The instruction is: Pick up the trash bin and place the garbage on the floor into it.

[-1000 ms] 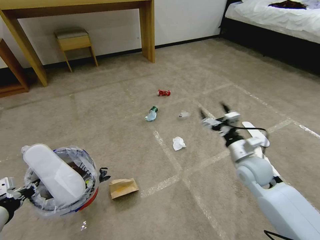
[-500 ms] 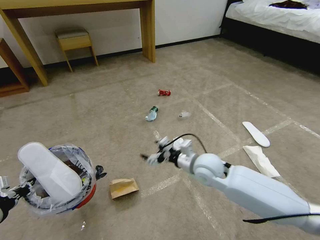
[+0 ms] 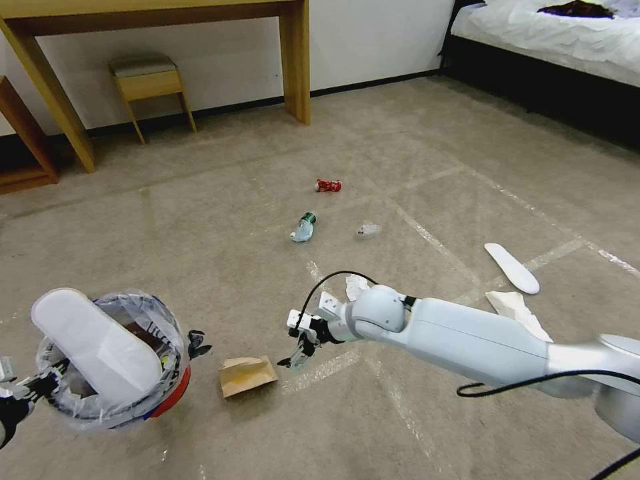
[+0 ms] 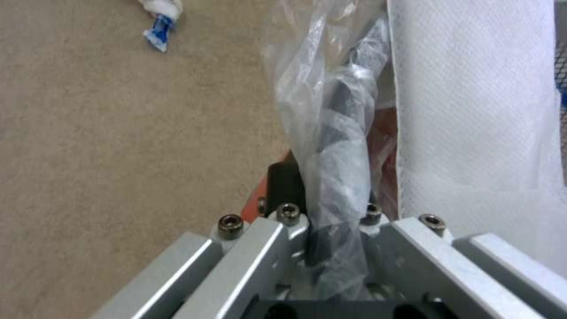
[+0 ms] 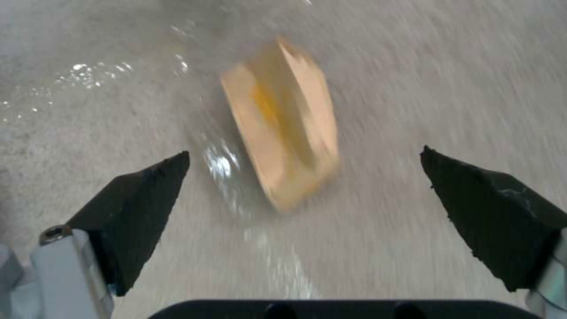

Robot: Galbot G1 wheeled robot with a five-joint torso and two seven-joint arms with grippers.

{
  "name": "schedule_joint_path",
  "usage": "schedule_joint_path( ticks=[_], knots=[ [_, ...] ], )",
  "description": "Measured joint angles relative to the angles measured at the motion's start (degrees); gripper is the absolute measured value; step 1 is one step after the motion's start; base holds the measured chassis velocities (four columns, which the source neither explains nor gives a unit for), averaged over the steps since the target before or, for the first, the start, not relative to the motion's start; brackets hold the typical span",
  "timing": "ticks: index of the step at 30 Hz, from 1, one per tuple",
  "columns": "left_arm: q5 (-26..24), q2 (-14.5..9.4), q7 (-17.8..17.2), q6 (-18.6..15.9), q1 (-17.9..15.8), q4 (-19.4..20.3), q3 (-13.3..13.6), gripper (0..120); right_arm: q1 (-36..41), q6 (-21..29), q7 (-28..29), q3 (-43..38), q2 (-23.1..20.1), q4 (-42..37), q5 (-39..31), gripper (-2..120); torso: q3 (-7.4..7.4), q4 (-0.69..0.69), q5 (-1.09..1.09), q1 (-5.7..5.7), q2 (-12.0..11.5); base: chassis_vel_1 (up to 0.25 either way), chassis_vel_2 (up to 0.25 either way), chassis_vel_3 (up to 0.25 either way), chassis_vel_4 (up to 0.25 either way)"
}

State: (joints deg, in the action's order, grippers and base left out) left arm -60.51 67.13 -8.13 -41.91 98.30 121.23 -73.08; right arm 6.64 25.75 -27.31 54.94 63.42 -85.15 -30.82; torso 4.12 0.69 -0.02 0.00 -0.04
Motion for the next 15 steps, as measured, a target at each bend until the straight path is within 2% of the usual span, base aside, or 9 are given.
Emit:
schedule_joint_path(
  ticks=[1, 2, 4, 10, 15],
  knots=[
    [0.01, 0.23, 0.04, 0.02, 0.17, 0.03, -0.20, 1, -0.28, -2.94, -1.35, 1.06, 2.83, 2.11, 1.53, 99, 0.00, -0.03, 0.00, 0.00, 0.00, 0.000, 0.000, 0.000, 0.000],
    [0.01, 0.23, 0.04, 0.02, 0.17, 0.03, -0.20, 1, -0.28, -2.94, -1.35, 1.06, 2.83, 2.11, 1.53, 99, 0.00, -0.03, 0.00, 0.00, 0.00, 0.000, 0.000, 0.000, 0.000],
    [0.01, 0.69, 0.16, 0.06, 0.65, 0.23, -0.72, 1, -0.79, -5.92, -3.93, 2.44, 7.15, 5.45, 4.18, 99, 0.00, -0.08, 0.01, -0.01, 0.00, 0.000, 0.000, 0.000, 0.000],
    [0.06, 1.47, 0.66, 0.16, 1.40, 0.44, -1.53, 1, -0.76, -10.12, -5.48, 4.01, 10.62, 11.06, 9.45, 96, 0.00, -0.01, 0.00, 0.00, 0.00, 0.000, 0.000, 0.000, 0.000],
    [0.34, 2.03, 1.00, 0.30, 1.90, 0.62, -1.75, 1, -0.12, -12.66, -5.76, 4.14, 12.05, 15.16, 12.79, 91, 0.00, -0.01, 0.00, 0.00, 0.00, 0.000, 0.000, 0.000, 0.000]
  ],
)
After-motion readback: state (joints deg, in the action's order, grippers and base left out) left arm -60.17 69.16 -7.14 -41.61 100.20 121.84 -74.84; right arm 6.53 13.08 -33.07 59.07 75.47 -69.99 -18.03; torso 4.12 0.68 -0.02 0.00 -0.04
